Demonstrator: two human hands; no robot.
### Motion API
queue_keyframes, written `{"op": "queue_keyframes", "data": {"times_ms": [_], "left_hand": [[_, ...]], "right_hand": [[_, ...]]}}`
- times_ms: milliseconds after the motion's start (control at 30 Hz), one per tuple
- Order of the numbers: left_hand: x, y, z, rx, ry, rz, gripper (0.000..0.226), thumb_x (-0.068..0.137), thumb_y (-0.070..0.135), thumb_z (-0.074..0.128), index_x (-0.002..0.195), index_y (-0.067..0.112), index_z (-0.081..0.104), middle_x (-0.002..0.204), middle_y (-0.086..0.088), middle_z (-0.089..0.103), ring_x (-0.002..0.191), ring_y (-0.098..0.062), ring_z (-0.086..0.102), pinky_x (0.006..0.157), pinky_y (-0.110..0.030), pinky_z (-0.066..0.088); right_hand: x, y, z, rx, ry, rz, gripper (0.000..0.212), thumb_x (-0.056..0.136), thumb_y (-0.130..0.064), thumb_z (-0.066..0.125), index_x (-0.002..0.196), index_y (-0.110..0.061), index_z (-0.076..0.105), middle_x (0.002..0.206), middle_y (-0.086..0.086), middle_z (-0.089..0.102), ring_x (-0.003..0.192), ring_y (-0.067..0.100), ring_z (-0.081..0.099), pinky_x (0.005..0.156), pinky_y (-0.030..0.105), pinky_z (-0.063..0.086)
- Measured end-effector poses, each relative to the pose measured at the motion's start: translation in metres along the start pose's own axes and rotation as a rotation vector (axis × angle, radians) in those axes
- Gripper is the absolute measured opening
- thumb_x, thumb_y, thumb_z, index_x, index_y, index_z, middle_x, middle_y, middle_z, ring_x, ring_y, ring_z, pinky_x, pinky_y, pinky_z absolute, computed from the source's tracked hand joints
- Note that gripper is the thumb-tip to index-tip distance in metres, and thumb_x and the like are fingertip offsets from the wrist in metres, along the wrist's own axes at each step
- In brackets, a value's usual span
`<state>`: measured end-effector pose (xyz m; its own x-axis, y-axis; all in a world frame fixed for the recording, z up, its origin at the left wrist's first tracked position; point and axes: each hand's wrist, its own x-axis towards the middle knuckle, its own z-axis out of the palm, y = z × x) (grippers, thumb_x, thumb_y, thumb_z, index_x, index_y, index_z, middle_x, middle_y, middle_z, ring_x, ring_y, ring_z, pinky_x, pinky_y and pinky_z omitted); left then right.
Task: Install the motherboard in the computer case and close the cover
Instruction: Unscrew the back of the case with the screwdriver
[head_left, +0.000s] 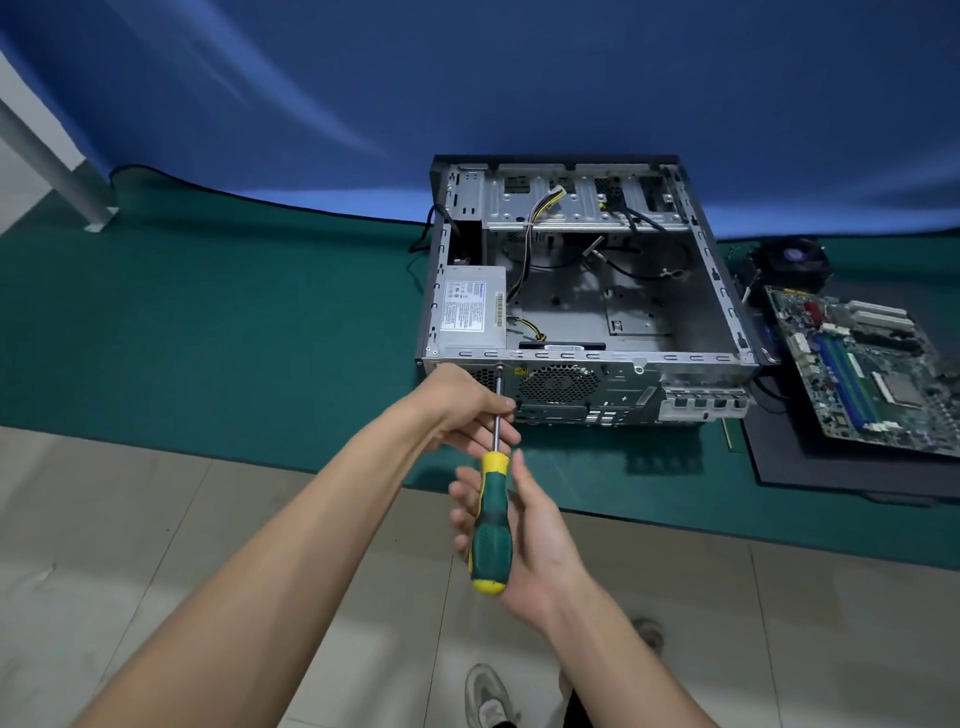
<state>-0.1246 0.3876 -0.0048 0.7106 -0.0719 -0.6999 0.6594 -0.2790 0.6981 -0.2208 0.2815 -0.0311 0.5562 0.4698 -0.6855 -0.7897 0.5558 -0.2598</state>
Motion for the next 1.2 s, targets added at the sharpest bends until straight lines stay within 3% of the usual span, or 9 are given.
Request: {"op": "queue_keyframes", "data": {"times_ms": [100, 200, 400, 533, 633, 733, 933, 1067, 1200], "left_hand": [[0.003, 0.0, 0.0, 0.066, 0.06, 0.014, 0.024, 0.088, 0.013, 0.065, 0.087, -0.01, 0.065, 0.058, -0.01, 0.068, 0.044, -0.018, 0.064, 0.041, -0.024, 0.051], [0.004, -0.001, 0.0, 0.088, 0.086, 0.046, 0.026, 0.087, 0.016, 0.067, 0.085, -0.01, 0.065, 0.057, -0.011, 0.068, 0.043, -0.018, 0.063, 0.039, -0.022, 0.048], [-0.001, -0.009, -0.009, -0.05, -0.105, 0.029, 0.026, 0.097, 0.02, 0.05, 0.084, 0.002, 0.063, 0.072, -0.011, 0.072, 0.054, -0.018, 0.066, 0.048, -0.026, 0.054], [0.0, -0.008, -0.005, -0.033, -0.021, 0.063, 0.021, 0.093, 0.017, 0.058, 0.083, 0.0, 0.064, 0.068, -0.011, 0.071, 0.051, -0.019, 0.066, 0.05, -0.028, 0.057], [0.001, -0.009, -0.003, -0.023, 0.036, 0.057, 0.018, 0.087, 0.018, 0.066, 0.08, 0.001, 0.066, 0.063, -0.009, 0.07, 0.048, -0.017, 0.065, 0.049, -0.026, 0.055], [0.002, -0.009, -0.003, -0.006, 0.1, 0.071, 0.019, 0.082, 0.019, 0.072, 0.076, 0.002, 0.067, 0.059, -0.007, 0.069, 0.044, -0.014, 0.063, 0.044, -0.021, 0.052], [-0.003, -0.012, -0.003, -0.066, -0.039, 0.047, 0.021, 0.094, 0.021, 0.057, 0.083, 0.005, 0.065, 0.067, -0.007, 0.071, 0.053, -0.015, 0.066, 0.049, -0.024, 0.054], [-0.003, -0.01, -0.002, -0.044, -0.007, 0.062, 0.02, 0.093, 0.016, 0.057, 0.083, 0.001, 0.065, 0.063, -0.009, 0.07, 0.05, -0.017, 0.066, 0.047, -0.024, 0.054], [-0.001, -0.014, 0.004, -0.089, 0.018, 0.044, 0.019, 0.092, 0.018, 0.059, 0.081, 0.003, 0.064, 0.063, -0.008, 0.07, 0.05, -0.017, 0.066, 0.052, -0.026, 0.055]], "right_hand": [[0.001, 0.0, 0.002, -0.118, 0.078, -0.051, 0.042, 0.074, -0.042, 0.069, 0.093, -0.006, 0.061, 0.067, 0.005, 0.062, 0.051, 0.016, 0.057, 0.047, 0.024, 0.046], [0.005, 0.004, 0.007, -0.066, 0.157, -0.053, 0.026, 0.08, -0.029, 0.07, 0.091, -0.007, 0.061, 0.062, 0.004, 0.061, 0.046, 0.014, 0.056, 0.045, 0.024, 0.046], [0.002, 0.007, 0.001, 0.219, -0.032, 0.0, 0.032, 0.075, -0.04, 0.06, 0.086, -0.01, 0.065, 0.061, -0.002, 0.055, 0.042, 0.008, 0.049, 0.037, 0.019, 0.041], [0.0, -0.005, -0.004, 0.045, 0.017, 0.019, 0.038, 0.078, -0.045, 0.063, 0.09, -0.009, 0.068, 0.069, 0.002, 0.064, 0.052, 0.014, 0.059, 0.044, 0.022, 0.047], [0.0, -0.007, -0.003, -0.138, 0.155, 0.002, 0.029, 0.07, -0.032, 0.075, 0.083, -0.008, 0.063, 0.062, 0.003, 0.062, 0.047, 0.014, 0.056, 0.045, 0.023, 0.047], [0.003, -0.005, -0.003, -0.144, 0.233, -0.055, 0.021, 0.08, -0.026, 0.072, 0.081, -0.007, 0.062, 0.06, 0.003, 0.063, 0.045, 0.012, 0.056, 0.044, 0.022, 0.045], [0.001, 0.003, -0.001, 0.166, 0.004, 0.01, 0.035, 0.085, -0.043, 0.057, 0.085, -0.01, 0.068, 0.061, -0.001, 0.059, 0.043, 0.009, 0.052, 0.039, 0.019, 0.043], [-0.001, -0.007, -0.001, -0.035, 0.045, 0.025, 0.051, 0.09, -0.055, 0.049, 0.089, -0.006, 0.065, 0.067, 0.004, 0.062, 0.049, 0.016, 0.055, 0.046, 0.022, 0.043], [0.005, -0.008, -0.002, -0.281, 0.267, -0.108, 0.038, 0.087, -0.045, 0.063, 0.081, -0.008, 0.06, 0.057, 0.002, 0.056, 0.044, 0.014, 0.051, 0.045, 0.023, 0.041]]}}
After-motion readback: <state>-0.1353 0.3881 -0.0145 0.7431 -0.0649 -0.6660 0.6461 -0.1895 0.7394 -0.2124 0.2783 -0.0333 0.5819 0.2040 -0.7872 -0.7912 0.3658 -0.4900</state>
